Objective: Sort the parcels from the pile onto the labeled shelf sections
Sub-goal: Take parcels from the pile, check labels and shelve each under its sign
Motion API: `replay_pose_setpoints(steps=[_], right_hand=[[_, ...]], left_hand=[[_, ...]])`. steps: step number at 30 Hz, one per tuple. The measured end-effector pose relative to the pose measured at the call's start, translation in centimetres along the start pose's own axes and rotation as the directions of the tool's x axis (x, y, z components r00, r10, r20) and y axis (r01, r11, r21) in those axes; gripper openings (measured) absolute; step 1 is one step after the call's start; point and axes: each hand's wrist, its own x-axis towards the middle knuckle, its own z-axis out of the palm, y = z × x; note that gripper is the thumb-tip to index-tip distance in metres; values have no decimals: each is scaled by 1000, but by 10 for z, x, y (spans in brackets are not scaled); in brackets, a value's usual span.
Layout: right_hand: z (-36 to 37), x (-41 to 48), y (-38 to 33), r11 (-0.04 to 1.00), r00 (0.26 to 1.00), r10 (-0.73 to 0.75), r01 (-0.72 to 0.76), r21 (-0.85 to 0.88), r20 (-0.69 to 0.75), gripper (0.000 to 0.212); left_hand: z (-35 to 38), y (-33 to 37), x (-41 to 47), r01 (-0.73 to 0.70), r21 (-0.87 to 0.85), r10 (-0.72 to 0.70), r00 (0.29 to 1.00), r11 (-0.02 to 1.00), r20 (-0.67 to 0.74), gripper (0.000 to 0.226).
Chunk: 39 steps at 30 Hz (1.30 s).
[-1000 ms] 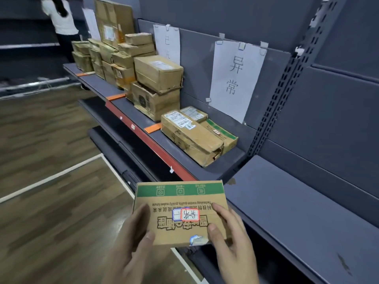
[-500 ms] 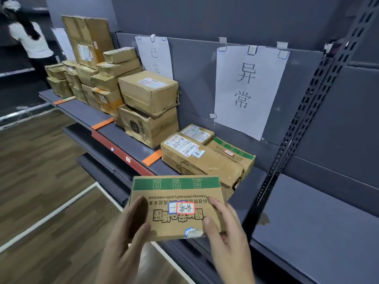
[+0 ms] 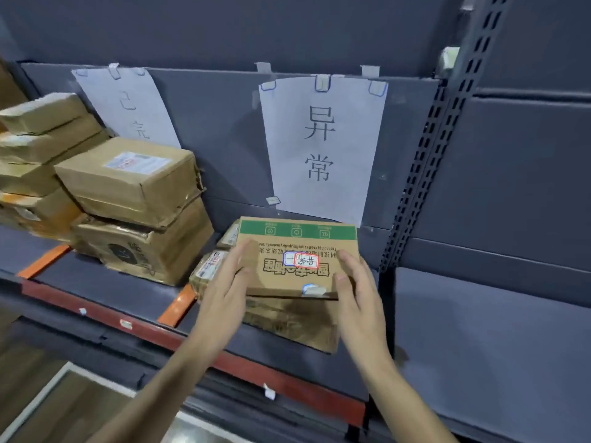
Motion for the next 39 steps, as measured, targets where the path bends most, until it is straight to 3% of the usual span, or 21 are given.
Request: replay_pose_setpoints(steps=[4,12,17,23,31,33,35,39], right_hand=[[18,45,25,994,993,39,-50,-93,-110,34],[42,100,51,943,973,193,-220,-249,-127,35],[50,101,67,898,933,325,-356,-259,-155,32],[51,106,69,862,905,317,-400,-311,-285,25],[49,108,58,824,911,329,-406,-395,-250,28],[42,104,52,833,914,301,-391,-391,-273,33],[30,98,46,826,905,291,-402,-396,-311,37],[-10,74,37,767,883,288,-445,-463,-371,43]], left_hand=[[11,-31,78,-54,132,31,985,990,171,45],[27,-76,165,40,171,-113,890,984,442,44],[27,-80,174,-39,273,-90,891,961,445,40],[29,-80,176,-132,326,-50,867,936,495,43],[28,-91,183,-231,478,-71,843,848,533,46],[29,-87,184,-257,489,-6,881,833,472,45],[34,-78,180,-353,435,165,896,829,413,41],[69,-48,156,-607,278,413,746,744,523,48]])
